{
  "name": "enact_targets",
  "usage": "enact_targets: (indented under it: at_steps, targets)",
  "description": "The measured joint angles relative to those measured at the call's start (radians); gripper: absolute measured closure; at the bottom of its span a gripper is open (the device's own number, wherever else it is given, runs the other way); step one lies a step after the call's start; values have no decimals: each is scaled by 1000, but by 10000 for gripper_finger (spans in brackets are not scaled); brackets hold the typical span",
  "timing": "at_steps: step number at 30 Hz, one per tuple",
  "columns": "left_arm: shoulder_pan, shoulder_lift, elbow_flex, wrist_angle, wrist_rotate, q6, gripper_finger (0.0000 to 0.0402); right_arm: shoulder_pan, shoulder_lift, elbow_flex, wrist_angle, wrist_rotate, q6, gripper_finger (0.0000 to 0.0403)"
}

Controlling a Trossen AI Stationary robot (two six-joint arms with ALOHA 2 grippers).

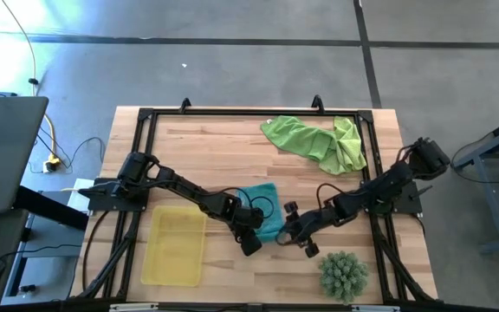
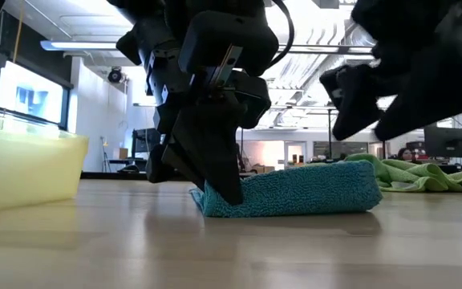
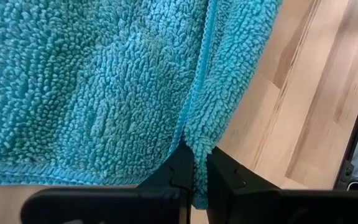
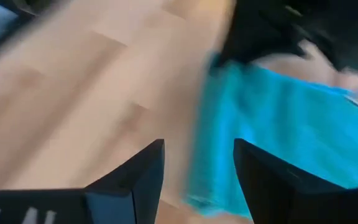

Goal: Roll microfiber towels into tight, uniform cylinder then place into a basket
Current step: Roll the blue microfiber towel

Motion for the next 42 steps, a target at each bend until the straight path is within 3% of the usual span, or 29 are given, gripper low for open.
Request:
enact_targets:
  at_steps: [3, 15, 21, 28, 36, 42]
  targets:
    - [0, 0, 0, 0, 1, 1, 390, 16, 16, 4, 8, -46, -6, 219]
    - [1, 0, 0, 4, 4, 1, 390, -24, 158, -1, 89, -39, 0, 219]
    - [1, 0, 0, 5, 5, 1, 390, -27, 192, 0, 75, 50, -18, 219]
    - [2, -4, 7, 0, 45, 10, 389, -27, 244, 5, 80, 63, 15, 222]
    - [22, -73, 10, -48, 33, 139, 364, -28, 248, 4, 64, 67, 84, 295]
    - [39, -91, 10, -186, 25, 264, 334, -30, 248, 4, 64, 68, 130, 351]
